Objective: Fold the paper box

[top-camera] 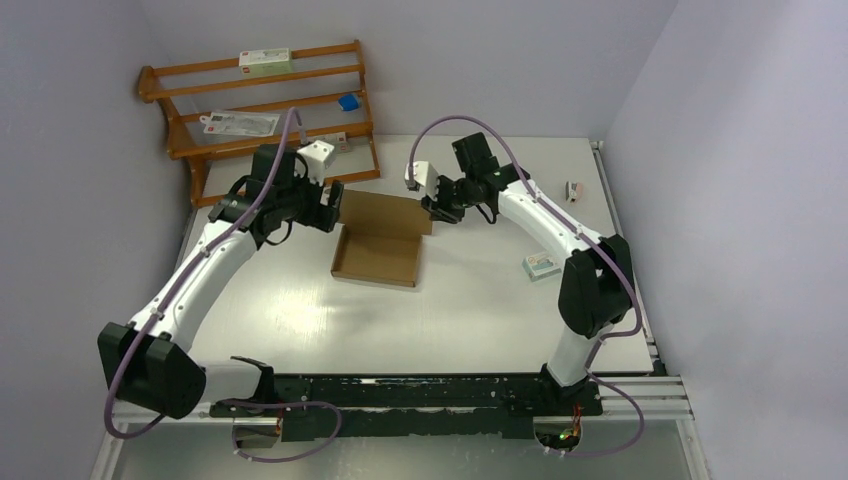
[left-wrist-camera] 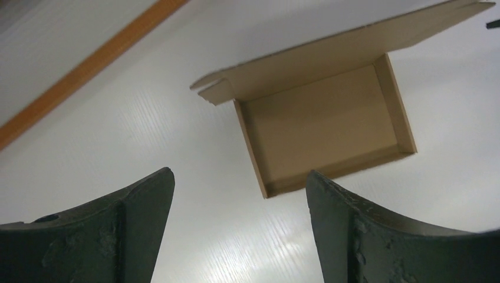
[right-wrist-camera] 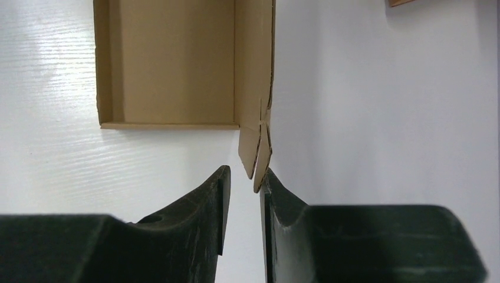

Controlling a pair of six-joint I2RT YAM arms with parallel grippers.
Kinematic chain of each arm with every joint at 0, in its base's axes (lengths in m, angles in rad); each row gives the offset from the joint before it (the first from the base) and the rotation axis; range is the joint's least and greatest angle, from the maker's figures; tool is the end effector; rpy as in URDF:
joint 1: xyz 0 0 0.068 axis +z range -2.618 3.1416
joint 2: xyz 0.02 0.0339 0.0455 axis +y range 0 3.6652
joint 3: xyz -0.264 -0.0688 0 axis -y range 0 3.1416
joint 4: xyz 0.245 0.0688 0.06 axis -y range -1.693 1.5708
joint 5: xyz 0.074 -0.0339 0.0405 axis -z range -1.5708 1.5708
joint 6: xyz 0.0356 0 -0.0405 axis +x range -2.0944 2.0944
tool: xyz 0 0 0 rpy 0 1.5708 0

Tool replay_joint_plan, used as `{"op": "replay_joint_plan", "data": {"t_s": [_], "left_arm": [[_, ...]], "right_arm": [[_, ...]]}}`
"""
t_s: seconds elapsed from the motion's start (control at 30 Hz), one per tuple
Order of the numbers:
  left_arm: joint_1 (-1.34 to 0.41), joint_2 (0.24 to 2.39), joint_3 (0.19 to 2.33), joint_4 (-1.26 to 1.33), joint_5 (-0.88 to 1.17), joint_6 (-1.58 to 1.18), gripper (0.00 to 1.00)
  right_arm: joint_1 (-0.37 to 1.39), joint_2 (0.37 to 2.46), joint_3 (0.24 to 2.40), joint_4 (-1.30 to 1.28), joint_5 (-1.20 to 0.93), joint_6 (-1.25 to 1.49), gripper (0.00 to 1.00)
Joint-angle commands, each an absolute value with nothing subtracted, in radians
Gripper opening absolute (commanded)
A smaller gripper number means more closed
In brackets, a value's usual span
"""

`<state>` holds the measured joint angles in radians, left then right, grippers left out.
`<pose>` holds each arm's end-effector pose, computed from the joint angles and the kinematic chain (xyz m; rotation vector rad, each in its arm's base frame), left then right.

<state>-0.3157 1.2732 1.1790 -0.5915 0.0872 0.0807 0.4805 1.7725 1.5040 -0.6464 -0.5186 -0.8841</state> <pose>0.2622 -0.0889 0.3333 0.4914 2.2091 -0.2237 0.3368 0.1955 0.2819 -1.6577 1.7017 0.4536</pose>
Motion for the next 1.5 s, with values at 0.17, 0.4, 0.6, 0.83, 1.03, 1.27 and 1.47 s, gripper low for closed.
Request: {"op": "replay_joint_plan", "data": {"t_s": [0.17, 0.4, 0.6, 0.83, 1.03, 1.27, 1.47], "left_arm": [[-0.195, 1.335, 1.213, -0.405, 0.232, 0.261, 0.84], [-0.143, 1.436, 1.248, -0.403, 0.396, 0.393, 0.80], [-0.109, 1.553, 1.315, -0.457, 0.519, 0.436, 0.63], [-0.103, 1.546, 1.259, -0.418, 0.597, 0.478, 0.59], [-0.103, 1.519, 1.221, -0.412, 0.619, 0.521, 0.56], [-0.103, 1.537, 1.206, -0.432, 0.594, 0.573, 0.46], [-0.103, 1.515, 1.158, -0.417, 0.622, 0.632, 0.44]], "right_arm": [[0.475, 1.768, 1.498, -0.560, -0.541, -0.839, 0.29], [0.475, 1.806, 1.546, -0.586, -0.569, -0.836, 0.25], [0.476, 1.827, 1.561, -0.619, -0.563, -0.848, 0.15], [0.476, 1.820, 1.539, -0.615, -0.567, -0.862, 0.00], [0.476, 1.841, 1.568, -0.639, -0.581, -0.872, 0.00], [0.476, 1.839, 1.572, -0.632, -0.589, -0.874, 0.00], [0.474, 1.841, 1.564, -0.617, -0.581, -0.872, 0.00]]}}
